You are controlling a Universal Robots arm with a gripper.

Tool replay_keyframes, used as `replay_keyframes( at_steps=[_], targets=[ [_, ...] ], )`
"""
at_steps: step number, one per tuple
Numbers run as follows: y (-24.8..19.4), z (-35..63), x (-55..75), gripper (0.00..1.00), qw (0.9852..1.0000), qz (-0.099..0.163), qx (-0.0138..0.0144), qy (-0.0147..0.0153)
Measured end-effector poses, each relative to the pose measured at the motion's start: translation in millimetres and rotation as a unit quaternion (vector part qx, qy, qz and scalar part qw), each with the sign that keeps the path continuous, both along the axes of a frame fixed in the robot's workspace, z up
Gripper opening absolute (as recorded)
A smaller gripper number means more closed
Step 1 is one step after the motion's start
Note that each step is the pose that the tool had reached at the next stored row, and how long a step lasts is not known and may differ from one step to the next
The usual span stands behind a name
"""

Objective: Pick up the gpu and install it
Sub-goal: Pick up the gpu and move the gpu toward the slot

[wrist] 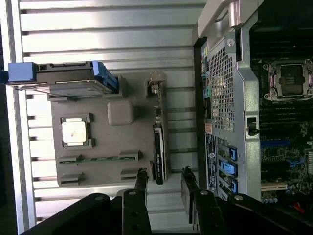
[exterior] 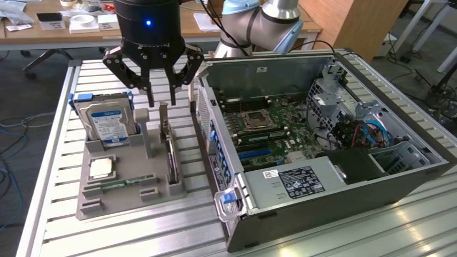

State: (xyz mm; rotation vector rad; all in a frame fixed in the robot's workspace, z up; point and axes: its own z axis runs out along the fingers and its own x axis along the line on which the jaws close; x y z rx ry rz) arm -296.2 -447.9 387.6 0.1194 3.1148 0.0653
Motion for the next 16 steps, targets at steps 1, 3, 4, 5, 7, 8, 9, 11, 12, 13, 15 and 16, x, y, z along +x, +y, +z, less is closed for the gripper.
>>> replay_keyframes(
  at_steps=[1, 3, 4, 5, 7, 8, 9, 11, 12, 13, 15, 16],
  targets=[
    [0.0, 0.0, 0.0, 0.42, 1.0000, 0.000, 0.0000, 0.0000],
    [0.0, 0.0, 0.0, 0.42, 1.0000, 0.000, 0.0000, 0.0000],
    [0.0, 0.0, 0.0, 0.42, 1.0000, 0.000, 0.0000, 0.0000],
    [0.0, 0.0, 0.0, 0.42, 1.0000, 0.000, 0.0000, 0.0000],
    [0.0, 0.0, 0.0, 0.42, 1.0000, 0.000, 0.0000, 0.0000],
    [0.0, 0.0, 0.0, 0.42, 1.0000, 0.000, 0.0000, 0.0000],
    [0.0, 0.0, 0.0, 0.42, 1.0000, 0.000, 0.0000, 0.0000],
    [0.0, -0.1, 0.0, 0.42, 1.0000, 0.000, 0.0000, 0.0000],
    [0.0, -0.4, 0.0, 0.42, 1.0000, 0.000, 0.0000, 0.0000],
    [0.0, -0.8, 0.0, 0.42, 1.0000, 0.000, 0.0000, 0.0000],
    [0.0, -1.3, 0.0, 0.42, 1.0000, 0.000, 0.0000, 0.0000],
    [0.0, -1.6, 0.0, 0.42, 1.0000, 0.000, 0.0000, 0.0000]
  ],
)
